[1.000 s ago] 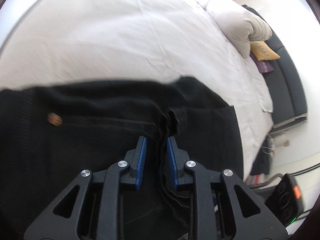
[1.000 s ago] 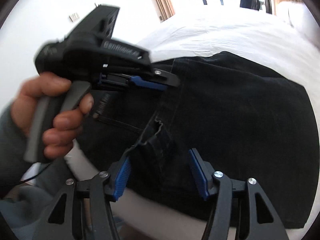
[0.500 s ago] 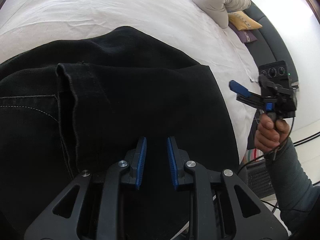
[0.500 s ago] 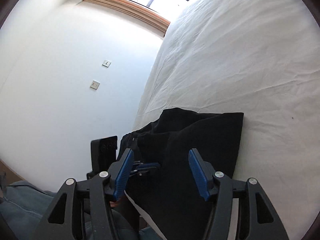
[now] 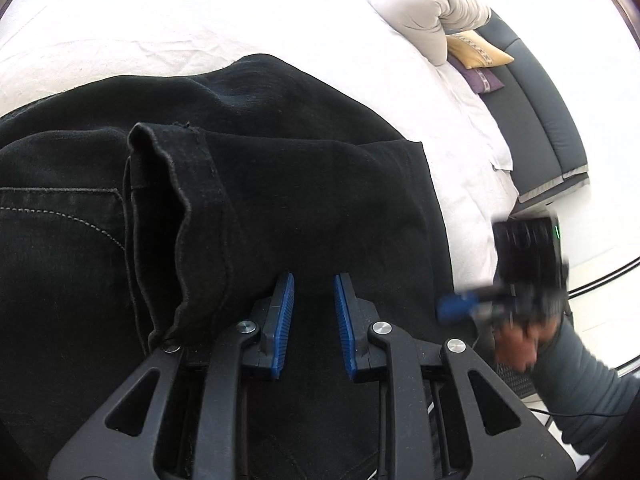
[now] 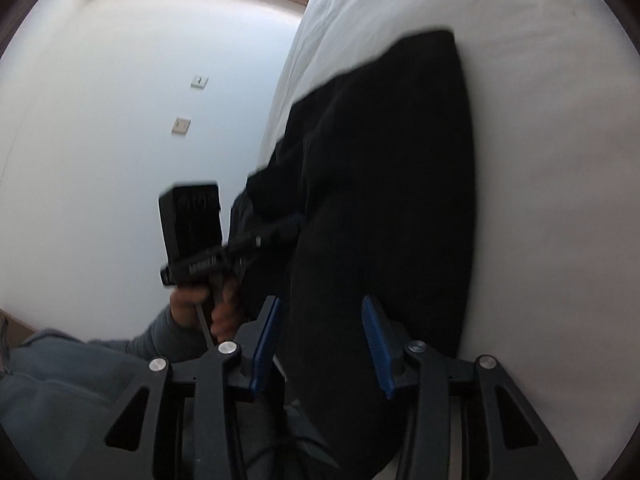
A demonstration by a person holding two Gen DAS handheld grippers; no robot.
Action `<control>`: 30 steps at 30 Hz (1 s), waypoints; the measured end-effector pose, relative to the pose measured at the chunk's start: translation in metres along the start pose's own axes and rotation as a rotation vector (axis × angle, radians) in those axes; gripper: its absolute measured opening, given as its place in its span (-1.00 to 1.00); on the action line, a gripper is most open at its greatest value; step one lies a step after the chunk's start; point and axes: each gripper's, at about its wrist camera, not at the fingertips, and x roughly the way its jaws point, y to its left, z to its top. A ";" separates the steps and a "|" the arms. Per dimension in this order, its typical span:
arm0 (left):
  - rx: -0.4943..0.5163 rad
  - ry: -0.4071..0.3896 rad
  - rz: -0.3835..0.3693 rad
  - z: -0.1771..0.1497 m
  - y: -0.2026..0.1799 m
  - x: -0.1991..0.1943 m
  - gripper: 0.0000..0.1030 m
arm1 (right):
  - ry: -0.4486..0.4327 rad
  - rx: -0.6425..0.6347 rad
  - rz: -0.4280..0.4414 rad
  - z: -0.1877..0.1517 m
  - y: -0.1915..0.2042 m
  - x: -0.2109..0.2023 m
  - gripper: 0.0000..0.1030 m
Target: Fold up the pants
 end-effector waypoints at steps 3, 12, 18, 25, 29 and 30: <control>-0.008 -0.005 -0.016 -0.004 0.015 -0.006 -0.61 | 0.005 0.016 0.012 -0.035 0.008 -0.006 -0.10; 0.032 -0.038 0.002 -0.017 0.016 -0.015 -0.61 | -0.089 -0.068 -0.012 -0.032 0.043 -0.043 -0.06; 0.014 -0.038 -0.003 -0.023 0.017 -0.017 -0.60 | -0.262 0.082 -0.004 0.043 0.004 -0.039 0.19; -0.028 -0.101 0.029 -0.060 0.031 -0.074 -0.60 | -0.188 0.071 -0.133 0.012 0.016 -0.018 0.22; -0.132 -0.242 0.084 -0.100 0.062 -0.147 -0.60 | -0.169 0.046 -0.113 -0.031 0.040 -0.026 0.25; -0.169 -0.289 0.100 -0.111 0.073 -0.167 -0.60 | -0.191 0.041 -0.080 -0.037 0.046 -0.028 0.25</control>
